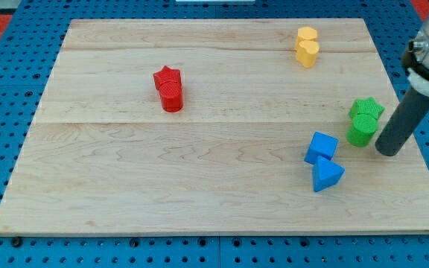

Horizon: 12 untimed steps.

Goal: Push the green blocks into the right side of the red blocks

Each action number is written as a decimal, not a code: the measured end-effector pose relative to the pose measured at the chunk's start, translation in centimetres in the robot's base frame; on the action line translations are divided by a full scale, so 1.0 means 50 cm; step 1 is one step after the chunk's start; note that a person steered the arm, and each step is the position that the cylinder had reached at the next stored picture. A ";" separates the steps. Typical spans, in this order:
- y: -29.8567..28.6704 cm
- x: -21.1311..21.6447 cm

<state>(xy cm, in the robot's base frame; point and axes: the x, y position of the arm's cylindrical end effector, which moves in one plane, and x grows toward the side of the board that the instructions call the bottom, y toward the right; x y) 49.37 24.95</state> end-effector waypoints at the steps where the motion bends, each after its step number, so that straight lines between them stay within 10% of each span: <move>1: -0.029 -0.040; 3: -0.476 -0.123; 7: -0.441 -0.239; 10: 0.143 -0.160; 12: -0.244 -0.115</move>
<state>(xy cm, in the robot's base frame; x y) 43.63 12.77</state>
